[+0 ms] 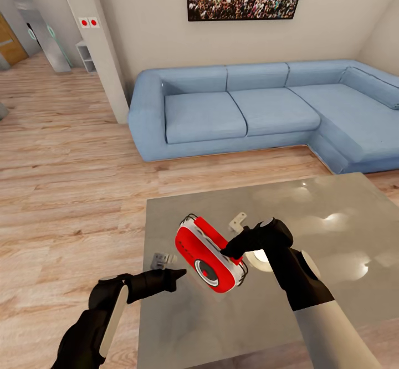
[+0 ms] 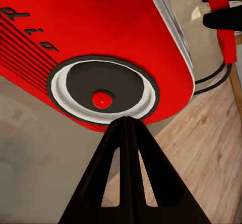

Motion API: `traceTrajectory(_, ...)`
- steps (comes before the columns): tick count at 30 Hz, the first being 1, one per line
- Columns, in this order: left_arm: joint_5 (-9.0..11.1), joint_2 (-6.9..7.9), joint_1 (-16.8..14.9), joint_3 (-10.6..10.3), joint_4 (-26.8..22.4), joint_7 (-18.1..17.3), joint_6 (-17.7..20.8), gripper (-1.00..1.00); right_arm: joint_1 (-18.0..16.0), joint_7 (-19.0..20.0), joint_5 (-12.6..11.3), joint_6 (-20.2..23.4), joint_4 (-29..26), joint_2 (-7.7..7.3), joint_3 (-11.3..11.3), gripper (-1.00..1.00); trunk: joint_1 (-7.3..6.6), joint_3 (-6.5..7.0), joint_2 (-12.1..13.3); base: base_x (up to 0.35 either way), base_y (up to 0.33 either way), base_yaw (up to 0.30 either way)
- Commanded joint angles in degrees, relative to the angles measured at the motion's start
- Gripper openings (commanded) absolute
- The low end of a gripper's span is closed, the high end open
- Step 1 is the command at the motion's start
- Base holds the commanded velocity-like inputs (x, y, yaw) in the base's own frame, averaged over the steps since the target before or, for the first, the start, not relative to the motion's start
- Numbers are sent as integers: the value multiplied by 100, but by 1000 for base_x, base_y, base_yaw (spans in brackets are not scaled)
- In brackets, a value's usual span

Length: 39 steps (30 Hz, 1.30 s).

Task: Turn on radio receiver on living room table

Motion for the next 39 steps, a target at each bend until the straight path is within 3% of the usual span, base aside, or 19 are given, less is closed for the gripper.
traceTrajectory(1, 0, 0, -18, 0, 58, 45, -6, -100, -1, 1, -27, -4, 0, -1, 1, -100, 0, 0, 0, 0, 0, 0)
traceTrajectory(22, -17, -55, -51, 0, 480, 133, -67, -100, -1, 13, -74, -31, -7, 4, 1, -100, 0, 0, 0, 0, 0, 0)
traceTrajectory(28, -4, -69, -56, 0, 514, 146, -289, -100, -1, 13, -74, -31, -7, 5, 15, -100, 0, 0, 0, 0, 0, 0)
traceTrajectory(39, 14, -70, -291, 0, 605, 150, -331, -100, -1, 14, -70, -31, -7, 5, 18, -100, 0, 0, 0, 0, 0, 0)
